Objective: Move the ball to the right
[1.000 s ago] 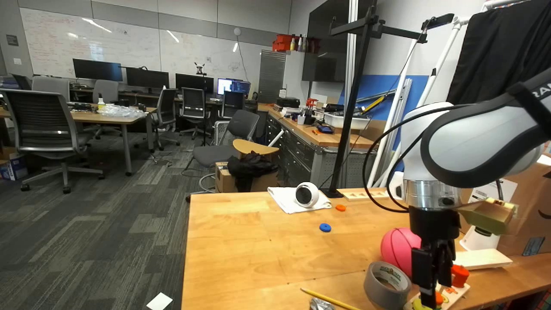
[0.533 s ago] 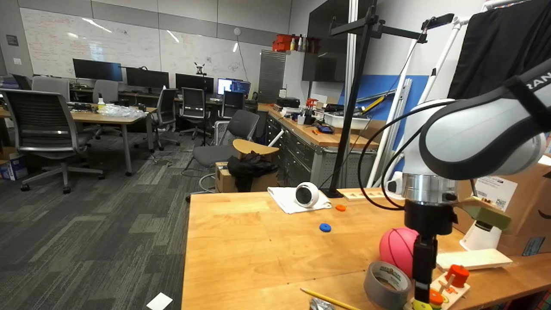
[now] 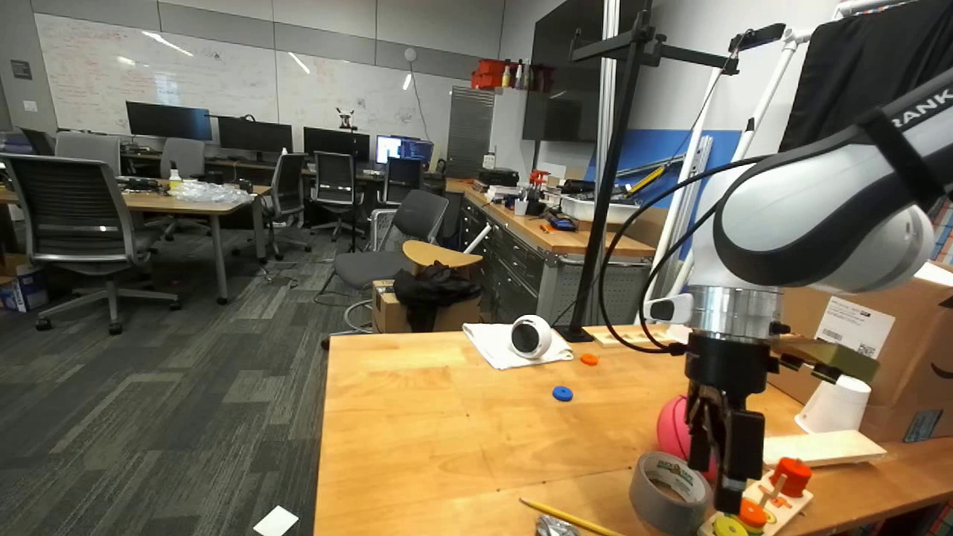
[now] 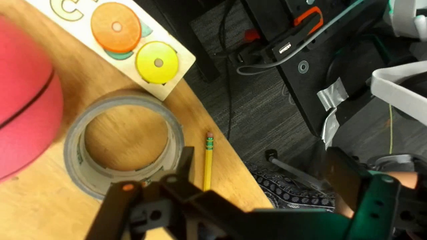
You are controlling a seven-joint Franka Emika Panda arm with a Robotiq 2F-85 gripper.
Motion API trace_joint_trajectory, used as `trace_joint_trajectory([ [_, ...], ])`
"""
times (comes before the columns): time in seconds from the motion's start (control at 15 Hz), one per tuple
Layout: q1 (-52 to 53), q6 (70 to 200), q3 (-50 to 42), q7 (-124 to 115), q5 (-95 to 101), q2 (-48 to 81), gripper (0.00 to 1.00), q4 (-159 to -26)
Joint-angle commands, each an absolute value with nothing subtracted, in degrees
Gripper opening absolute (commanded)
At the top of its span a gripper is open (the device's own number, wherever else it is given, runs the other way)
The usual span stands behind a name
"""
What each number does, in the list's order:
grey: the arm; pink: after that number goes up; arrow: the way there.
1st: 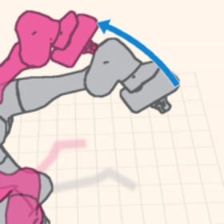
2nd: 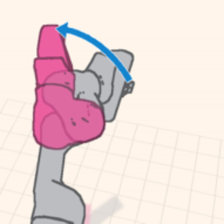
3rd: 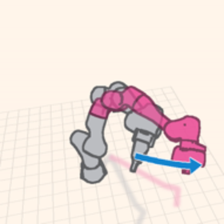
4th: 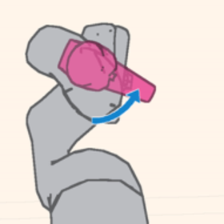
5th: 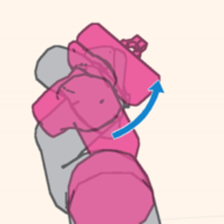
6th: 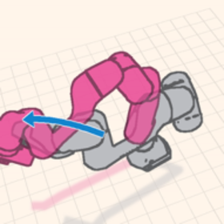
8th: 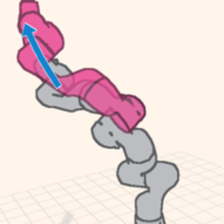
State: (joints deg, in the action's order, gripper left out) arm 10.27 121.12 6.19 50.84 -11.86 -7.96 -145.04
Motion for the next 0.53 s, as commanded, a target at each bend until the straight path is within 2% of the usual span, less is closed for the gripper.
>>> trace_joint_trajectory([
  [0.0,10.47,120.00,4.66,63.79,-13.77,-5.39,1.00,-141.32],
  [0.47,8.99,116.13,5.28,85.98,-16.41,2.37,1.00,-131.81],
])
